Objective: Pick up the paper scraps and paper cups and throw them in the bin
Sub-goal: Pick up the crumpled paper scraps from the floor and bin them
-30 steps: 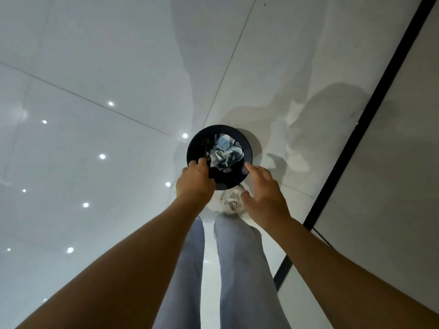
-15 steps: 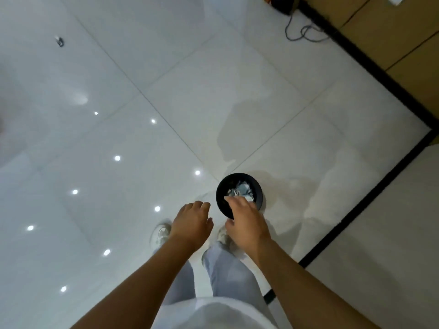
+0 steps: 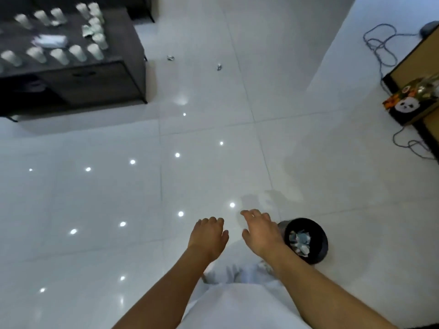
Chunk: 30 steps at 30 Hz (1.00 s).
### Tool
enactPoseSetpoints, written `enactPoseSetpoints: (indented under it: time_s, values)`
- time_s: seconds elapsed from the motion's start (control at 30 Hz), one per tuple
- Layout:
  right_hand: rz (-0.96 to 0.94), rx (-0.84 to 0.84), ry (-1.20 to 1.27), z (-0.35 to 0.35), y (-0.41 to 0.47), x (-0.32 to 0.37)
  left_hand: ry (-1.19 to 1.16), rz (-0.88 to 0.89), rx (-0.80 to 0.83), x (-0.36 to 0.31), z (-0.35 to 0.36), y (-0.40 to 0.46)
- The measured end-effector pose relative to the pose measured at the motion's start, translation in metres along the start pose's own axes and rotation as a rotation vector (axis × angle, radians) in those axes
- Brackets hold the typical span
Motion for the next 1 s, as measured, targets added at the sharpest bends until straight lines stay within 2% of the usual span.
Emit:
enactPoseSetpoints:
  time_s: [0.3,0.53,0.77,1.0]
  values:
    - [-0.343,0.077,-0.192,0.058,0.011,0.240,-0.149,-0.336,-0.081,0.207,-0.002,-0.127]
    - [-0.549,0.169,-0.324,0.098,0.024,0.374,-0.349,-0.585,-0.134,0.315,0.013,-0.201]
    - [-0.662,0.276,-0.429,0.113,0.080,0.486,-0.496,-0.765,-0.201,0.428,-0.006,-0.205]
    - [-0.732,0.293,-0.472,0.098,0.183,0.640,-0.597,-0.873,-0.252,0.579,-0.065,-0.170]
Point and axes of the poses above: each hand's wrist, its own y-axis towards the middle knuckle, its own z-axis out of the palm, x = y × z, the point moved 3 cm from there along y, towards the middle knuckle
